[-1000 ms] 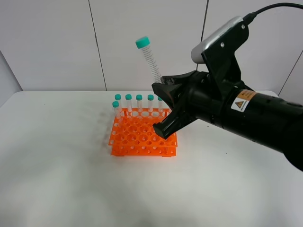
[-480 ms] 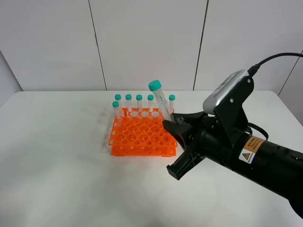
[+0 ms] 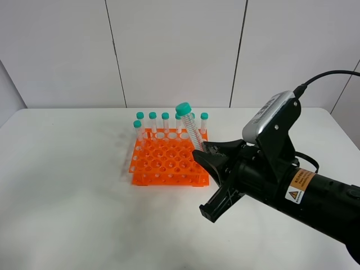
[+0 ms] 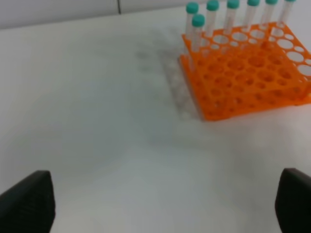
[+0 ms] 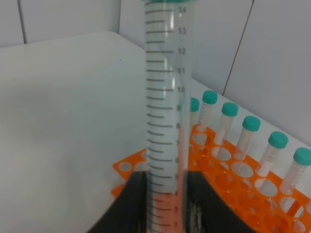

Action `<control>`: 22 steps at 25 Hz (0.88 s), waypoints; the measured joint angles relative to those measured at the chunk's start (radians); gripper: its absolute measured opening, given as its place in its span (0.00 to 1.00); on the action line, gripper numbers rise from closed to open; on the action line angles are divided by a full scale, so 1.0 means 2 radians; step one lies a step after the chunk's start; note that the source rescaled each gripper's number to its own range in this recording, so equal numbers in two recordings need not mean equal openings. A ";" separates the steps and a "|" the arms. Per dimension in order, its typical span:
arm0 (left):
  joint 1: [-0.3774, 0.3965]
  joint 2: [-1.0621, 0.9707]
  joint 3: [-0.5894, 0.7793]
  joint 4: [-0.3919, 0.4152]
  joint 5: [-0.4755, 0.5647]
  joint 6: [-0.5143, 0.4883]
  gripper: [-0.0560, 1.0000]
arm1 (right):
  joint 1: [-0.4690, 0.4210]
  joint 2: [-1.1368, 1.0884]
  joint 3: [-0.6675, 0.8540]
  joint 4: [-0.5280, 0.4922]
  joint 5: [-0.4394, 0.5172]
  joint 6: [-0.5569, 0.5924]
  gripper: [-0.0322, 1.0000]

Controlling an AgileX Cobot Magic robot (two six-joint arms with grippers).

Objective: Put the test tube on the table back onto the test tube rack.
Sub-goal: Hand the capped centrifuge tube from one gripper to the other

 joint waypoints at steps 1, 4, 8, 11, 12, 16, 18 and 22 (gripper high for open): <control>-0.007 0.010 -0.002 -0.003 -0.003 0.001 1.00 | 0.000 0.000 0.000 0.000 0.000 0.000 0.28; -0.046 0.036 -0.015 -0.009 -0.014 0.001 1.00 | 0.000 0.000 0.000 0.000 0.000 0.000 0.28; -0.118 0.068 -0.043 -0.010 -0.020 0.013 1.00 | 0.000 0.000 0.000 0.000 0.000 0.001 0.28; -0.164 0.093 -0.066 -0.010 -0.037 0.021 1.00 | 0.000 0.000 0.000 0.000 0.000 0.002 0.28; -0.176 0.105 -0.074 -0.011 -0.045 0.024 1.00 | 0.000 0.000 0.000 0.000 0.000 0.003 0.28; -0.198 0.166 -0.102 -0.022 -0.073 0.052 1.00 | 0.000 0.000 0.000 0.000 0.000 0.012 0.28; -0.206 0.198 -0.114 -0.034 -0.087 0.075 1.00 | 0.000 0.000 0.000 0.000 0.000 0.013 0.28; -0.211 0.263 -0.132 -0.078 -0.126 0.132 1.00 | 0.000 0.000 0.000 0.000 0.000 0.013 0.28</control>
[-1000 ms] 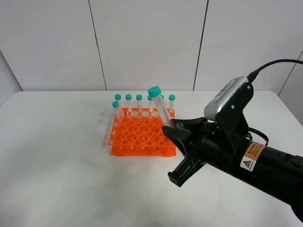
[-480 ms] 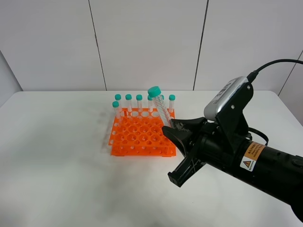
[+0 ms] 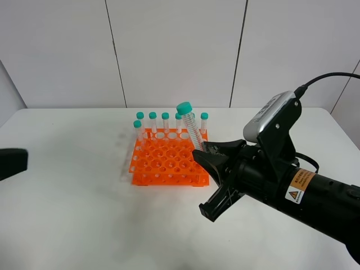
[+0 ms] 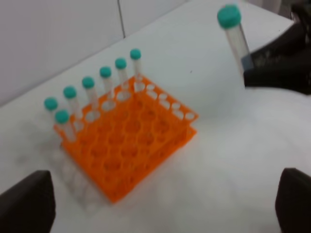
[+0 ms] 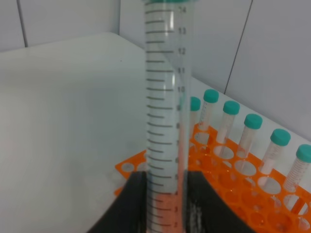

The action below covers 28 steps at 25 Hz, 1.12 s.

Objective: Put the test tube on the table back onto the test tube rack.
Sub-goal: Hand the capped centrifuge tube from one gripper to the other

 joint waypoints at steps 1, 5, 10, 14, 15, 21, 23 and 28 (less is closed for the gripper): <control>0.000 0.016 -0.003 -0.016 -0.012 0.013 1.00 | 0.000 0.000 0.000 0.000 0.000 0.000 0.28; 0.000 0.073 -0.004 -0.083 -0.041 0.078 1.00 | 0.000 0.000 0.000 0.000 0.000 0.000 0.28; 0.000 0.127 -0.004 -0.165 -0.066 0.157 1.00 | 0.000 0.000 0.000 0.000 0.000 0.000 0.28; 0.000 0.160 -0.004 -0.227 -0.077 0.217 1.00 | 0.000 0.000 0.000 0.000 0.000 0.000 0.28; 0.000 0.167 -0.004 -0.239 -0.078 0.228 1.00 | 0.000 0.000 0.000 0.000 0.000 0.000 0.28; -0.007 0.204 -0.005 -0.283 -0.085 0.281 1.00 | 0.000 0.000 0.000 0.000 0.000 0.000 0.28; -0.017 0.218 -0.009 -0.290 -0.097 0.292 1.00 | 0.000 0.000 0.000 0.000 0.000 0.000 0.28; -0.060 0.265 -0.039 -0.294 -0.122 0.298 1.00 | 0.000 0.000 0.000 0.000 0.000 0.000 0.28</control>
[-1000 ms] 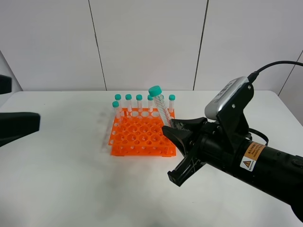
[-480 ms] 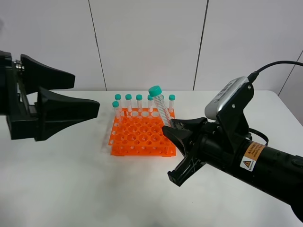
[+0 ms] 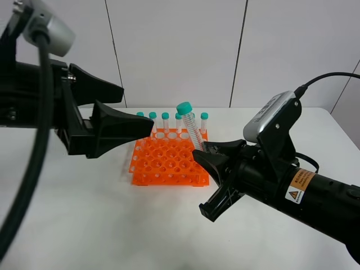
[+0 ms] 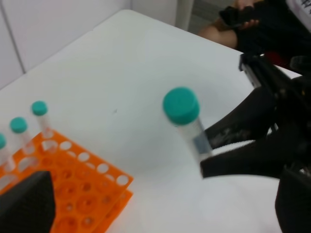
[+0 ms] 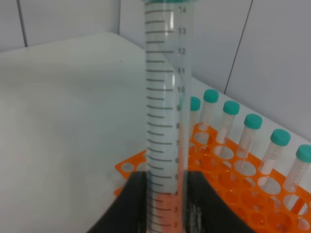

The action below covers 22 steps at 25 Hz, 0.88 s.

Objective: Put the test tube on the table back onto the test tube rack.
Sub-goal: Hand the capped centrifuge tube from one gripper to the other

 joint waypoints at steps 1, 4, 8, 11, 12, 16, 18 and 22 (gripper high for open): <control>-0.009 0.012 -0.008 0.000 -0.001 0.000 1.00 | 0.000 0.000 0.000 0.000 0.000 0.000 0.28; -0.032 0.042 -0.027 0.000 -0.011 0.001 1.00 | 0.000 0.000 0.000 0.000 0.000 0.000 0.28; -0.051 0.079 -0.047 -0.001 -0.014 0.002 1.00 | 0.000 0.000 0.000 0.000 0.000 0.000 0.28; -0.058 0.103 -0.062 -0.002 -0.014 0.002 1.00 | 0.000 0.000 0.000 0.000 0.000 0.000 0.28; -0.059 0.109 -0.067 -0.003 -0.015 0.002 1.00 | 0.000 0.000 0.000 0.000 0.000 0.000 0.28; -0.059 0.116 -0.072 -0.004 -0.023 0.002 1.00 | 0.000 0.000 0.000 0.000 0.000 0.000 0.28; -0.059 0.116 -0.072 -0.004 -0.028 0.002 1.00 | 0.000 0.000 0.000 0.001 0.000 0.000 0.28; -0.059 0.121 -0.074 -0.004 -0.029 0.002 1.00 | 0.000 0.000 0.000 0.001 0.000 0.000 0.28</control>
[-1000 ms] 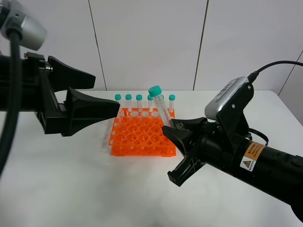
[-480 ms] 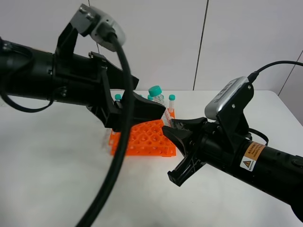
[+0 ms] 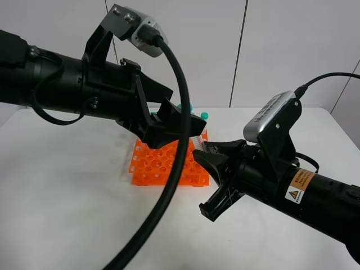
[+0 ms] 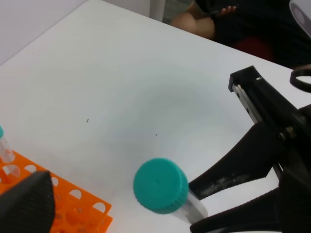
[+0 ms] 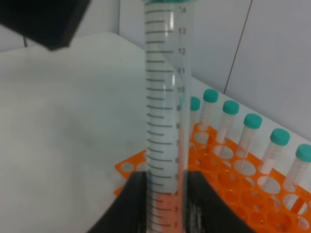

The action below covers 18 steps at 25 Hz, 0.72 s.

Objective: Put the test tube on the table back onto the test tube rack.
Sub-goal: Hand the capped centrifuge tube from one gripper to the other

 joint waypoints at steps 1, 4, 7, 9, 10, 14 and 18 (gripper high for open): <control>0.000 0.003 -0.001 0.000 0.000 0.000 1.00 | 0.000 0.000 0.000 0.000 0.000 -0.001 0.28; 0.000 0.014 -0.004 -0.001 -0.004 0.000 1.00 | 0.000 0.000 0.000 0.000 0.000 -0.001 0.28; 0.000 0.023 -0.007 -0.001 -0.007 0.000 1.00 | 0.000 0.000 0.000 0.000 0.000 -0.001 0.28; 0.000 0.024 -0.007 -0.001 -0.008 0.000 1.00 | 0.000 0.000 0.000 0.000 0.000 -0.001 0.28; 0.000 0.024 -0.007 -0.001 -0.009 0.000 1.00 | 0.000 0.000 0.000 0.000 0.000 -0.001 0.28; 0.000 0.024 -0.008 -0.001 -0.009 0.000 0.91 | 0.000 0.000 0.000 0.000 0.000 -0.002 0.28; 0.000 0.024 -0.008 -0.001 -0.011 0.000 0.84 | 0.000 0.000 0.000 0.000 0.000 -0.003 0.28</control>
